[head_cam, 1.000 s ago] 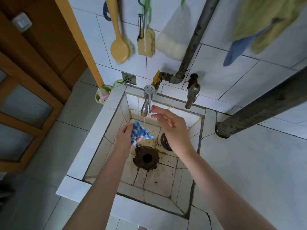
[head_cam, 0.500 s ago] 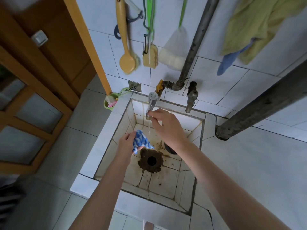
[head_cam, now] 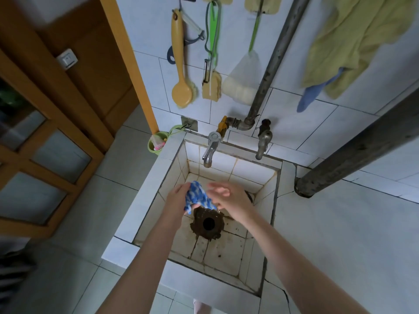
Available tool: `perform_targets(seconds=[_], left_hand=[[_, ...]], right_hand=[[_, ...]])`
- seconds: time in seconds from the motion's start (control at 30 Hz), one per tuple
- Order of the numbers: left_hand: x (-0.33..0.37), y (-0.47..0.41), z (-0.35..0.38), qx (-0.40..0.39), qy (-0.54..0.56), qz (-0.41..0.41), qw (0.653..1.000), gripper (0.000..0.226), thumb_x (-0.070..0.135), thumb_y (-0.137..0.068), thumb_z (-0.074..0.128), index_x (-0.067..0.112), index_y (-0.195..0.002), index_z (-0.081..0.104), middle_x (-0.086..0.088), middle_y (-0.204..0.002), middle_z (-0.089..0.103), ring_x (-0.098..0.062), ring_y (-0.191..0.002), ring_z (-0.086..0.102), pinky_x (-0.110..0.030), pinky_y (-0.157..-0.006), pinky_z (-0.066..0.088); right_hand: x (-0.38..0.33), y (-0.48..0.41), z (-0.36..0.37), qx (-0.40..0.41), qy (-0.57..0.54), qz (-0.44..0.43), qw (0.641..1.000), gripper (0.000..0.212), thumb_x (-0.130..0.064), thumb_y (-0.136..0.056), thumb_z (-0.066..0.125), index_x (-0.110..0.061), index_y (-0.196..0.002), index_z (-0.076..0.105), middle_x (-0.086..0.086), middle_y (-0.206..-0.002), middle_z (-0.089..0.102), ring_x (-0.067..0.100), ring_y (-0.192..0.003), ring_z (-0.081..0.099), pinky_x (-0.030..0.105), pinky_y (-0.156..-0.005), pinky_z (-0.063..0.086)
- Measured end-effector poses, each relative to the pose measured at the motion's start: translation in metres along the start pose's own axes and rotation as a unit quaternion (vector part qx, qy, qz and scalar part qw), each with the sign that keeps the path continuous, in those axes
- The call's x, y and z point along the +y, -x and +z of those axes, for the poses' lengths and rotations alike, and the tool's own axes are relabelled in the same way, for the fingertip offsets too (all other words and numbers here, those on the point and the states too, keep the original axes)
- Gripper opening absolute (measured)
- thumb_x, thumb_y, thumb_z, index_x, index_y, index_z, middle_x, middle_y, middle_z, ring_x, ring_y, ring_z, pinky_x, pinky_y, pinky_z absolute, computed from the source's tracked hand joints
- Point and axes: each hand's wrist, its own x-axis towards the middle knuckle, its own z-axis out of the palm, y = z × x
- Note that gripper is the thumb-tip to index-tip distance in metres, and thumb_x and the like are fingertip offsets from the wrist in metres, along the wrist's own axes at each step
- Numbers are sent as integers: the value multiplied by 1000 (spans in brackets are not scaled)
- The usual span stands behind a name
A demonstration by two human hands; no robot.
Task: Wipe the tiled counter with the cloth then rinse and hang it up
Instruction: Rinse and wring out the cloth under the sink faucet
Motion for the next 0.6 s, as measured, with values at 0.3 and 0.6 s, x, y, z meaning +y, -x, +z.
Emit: perform_targets(seconds=[0.3, 0.6], left_hand=[[-8, 18, 22, -62, -13, -16, 998, 38, 41, -88, 57, 4, -96, 61, -4, -63, 58, -11, -54, 55, -19, -49, 48], [-24, 22, 27, -17, -6, 40, 999, 19, 21, -93, 55, 7, -100, 64, -12, -86, 64, -20, -67, 61, -23, -51, 51]], right_hand=[[6, 6, 34, 114, -162, 18, 980, 19, 6, -81, 61, -9, -88, 70, 5, -85, 70, 15, -80, 67, 21, -68, 57], [20, 24, 21, 78, 48, -44, 995, 21, -16, -93, 54, -17, -105, 70, -4, -99, 65, 2, -85, 60, 14, -81, 48]])
